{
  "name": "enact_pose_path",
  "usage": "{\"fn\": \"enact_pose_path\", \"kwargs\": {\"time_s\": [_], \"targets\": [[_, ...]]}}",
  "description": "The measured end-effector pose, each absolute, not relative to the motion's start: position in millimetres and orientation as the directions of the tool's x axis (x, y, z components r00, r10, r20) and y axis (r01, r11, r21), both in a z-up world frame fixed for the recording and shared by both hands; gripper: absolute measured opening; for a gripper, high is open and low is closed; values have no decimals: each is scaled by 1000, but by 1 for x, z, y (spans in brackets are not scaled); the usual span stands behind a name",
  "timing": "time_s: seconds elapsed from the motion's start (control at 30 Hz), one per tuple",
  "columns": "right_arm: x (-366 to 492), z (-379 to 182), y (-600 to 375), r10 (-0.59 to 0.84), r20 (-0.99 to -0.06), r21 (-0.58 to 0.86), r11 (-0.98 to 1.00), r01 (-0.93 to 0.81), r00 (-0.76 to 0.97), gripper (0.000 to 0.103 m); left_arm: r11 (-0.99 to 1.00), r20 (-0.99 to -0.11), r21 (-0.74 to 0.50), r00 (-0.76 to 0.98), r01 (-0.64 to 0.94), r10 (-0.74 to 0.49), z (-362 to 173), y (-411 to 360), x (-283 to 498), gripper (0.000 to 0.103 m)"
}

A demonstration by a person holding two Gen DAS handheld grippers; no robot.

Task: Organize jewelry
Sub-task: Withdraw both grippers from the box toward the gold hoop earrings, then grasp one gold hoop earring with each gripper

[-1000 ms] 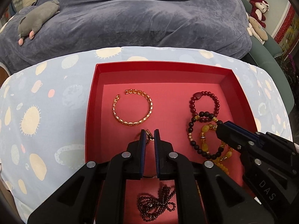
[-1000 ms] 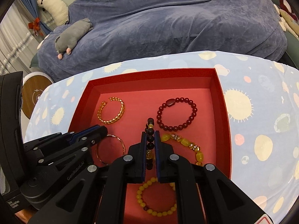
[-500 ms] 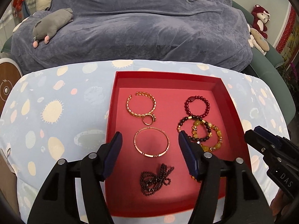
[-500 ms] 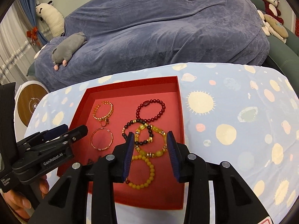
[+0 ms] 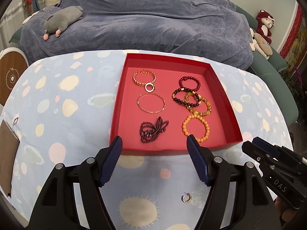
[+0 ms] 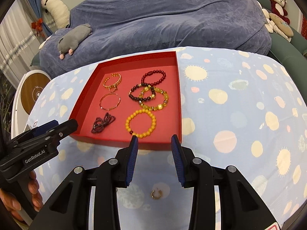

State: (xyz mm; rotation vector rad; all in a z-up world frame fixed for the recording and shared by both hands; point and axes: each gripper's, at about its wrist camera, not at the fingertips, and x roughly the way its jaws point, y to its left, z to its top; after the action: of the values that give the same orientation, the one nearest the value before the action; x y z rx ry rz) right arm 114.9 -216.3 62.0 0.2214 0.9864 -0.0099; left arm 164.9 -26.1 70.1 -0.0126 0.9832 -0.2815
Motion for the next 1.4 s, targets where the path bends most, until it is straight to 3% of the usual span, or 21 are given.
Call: {"fn": "enact_pose_path", "kwargs": {"time_s": [0.43,1.1,1.2,1.3,1.4], "targets": [[63,11,-195,80,-886,132,988,83,456,35,969,-855,-126,473,211,-214,35,-18,109,66],[73,-12,-194,46,-901,93,992,89,431,33,971,-876,-115,439,210,-199,14,-19,92,66],[74,-12,-192,35,-901,77,994,80,433,30,971,-878,-120,434,208,-202,13,-19,93,66],[74,-12,-192,27,-901,66,995,74,433,17,970,-878,-118,433,212,-202,13,-20,92,66],[74,-12,-193,29,-901,69,995,77,434,16,970,-879,-119,431,212,-202,12,-20,93,66]]}}
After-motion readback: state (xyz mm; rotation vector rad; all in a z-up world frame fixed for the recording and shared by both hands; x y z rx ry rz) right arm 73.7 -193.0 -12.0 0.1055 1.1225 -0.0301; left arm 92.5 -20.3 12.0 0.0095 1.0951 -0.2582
